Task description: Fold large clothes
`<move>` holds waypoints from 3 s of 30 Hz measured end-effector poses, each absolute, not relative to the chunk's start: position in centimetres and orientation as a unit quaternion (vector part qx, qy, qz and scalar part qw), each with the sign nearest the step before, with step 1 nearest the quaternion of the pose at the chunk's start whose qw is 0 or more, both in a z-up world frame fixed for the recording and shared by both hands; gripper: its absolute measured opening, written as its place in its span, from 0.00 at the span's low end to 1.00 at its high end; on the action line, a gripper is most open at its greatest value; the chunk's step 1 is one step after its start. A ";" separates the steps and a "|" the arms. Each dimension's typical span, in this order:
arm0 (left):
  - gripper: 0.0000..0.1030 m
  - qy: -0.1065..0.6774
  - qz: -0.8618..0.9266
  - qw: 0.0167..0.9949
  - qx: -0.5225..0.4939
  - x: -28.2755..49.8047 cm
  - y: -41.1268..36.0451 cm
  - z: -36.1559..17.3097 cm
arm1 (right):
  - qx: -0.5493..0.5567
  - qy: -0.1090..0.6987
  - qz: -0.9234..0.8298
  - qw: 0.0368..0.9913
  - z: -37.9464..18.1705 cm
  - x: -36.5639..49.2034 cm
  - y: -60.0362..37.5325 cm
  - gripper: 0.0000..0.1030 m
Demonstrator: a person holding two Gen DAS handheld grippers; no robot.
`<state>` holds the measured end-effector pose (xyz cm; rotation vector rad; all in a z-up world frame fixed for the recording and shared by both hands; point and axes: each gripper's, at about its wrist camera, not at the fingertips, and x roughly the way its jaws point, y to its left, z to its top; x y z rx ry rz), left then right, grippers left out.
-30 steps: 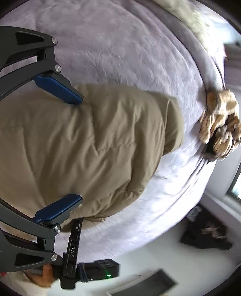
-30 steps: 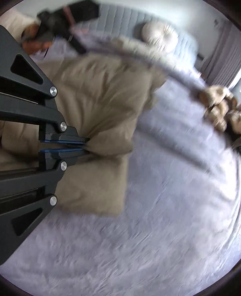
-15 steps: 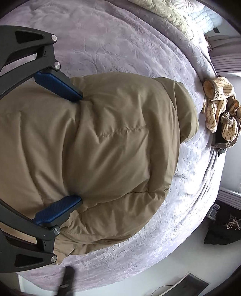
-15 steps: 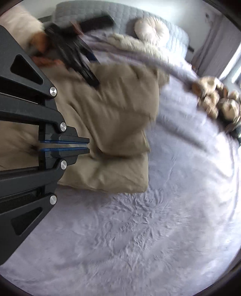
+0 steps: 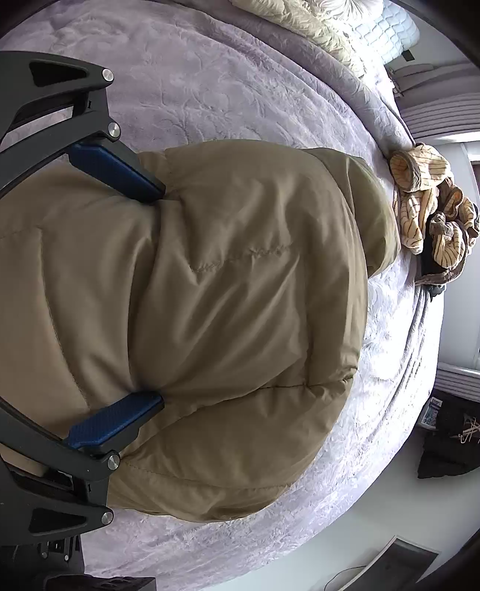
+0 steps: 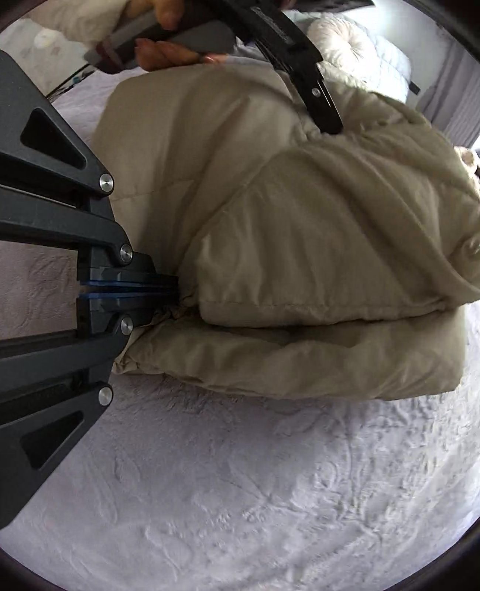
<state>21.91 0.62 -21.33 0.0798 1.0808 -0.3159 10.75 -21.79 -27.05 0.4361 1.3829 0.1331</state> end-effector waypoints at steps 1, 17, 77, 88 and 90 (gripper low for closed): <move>0.98 0.512 -0.150 0.845 0.039 21.9 0.6 -21.3 | 0.195 0.632 0.061 0.747 -27.1 10.8 -21.7 0.00; 0.98 0.541 -0.144 0.828 0.008 20.4 2.4 -18.9 | 0.193 0.649 0.039 0.735 -25.7 13.0 -19.8 0.00; 0.99 0.454 -0.042 0.890 0.009 -0.9 7.0 3.0 | 0.088 0.512 -0.020 0.854 1.2 2.1 -15.3 1.00; 0.99 0.446 -0.024 0.895 0.002 -2.0 7.2 4.4 | 0.068 0.489 -0.045 0.868 3.8 1.0 -14.6 1.00; 0.99 0.449 -0.020 0.894 0.001 -2.0 7.4 4.3 | 0.066 0.487 -0.048 0.870 3.9 0.8 -14.5 1.00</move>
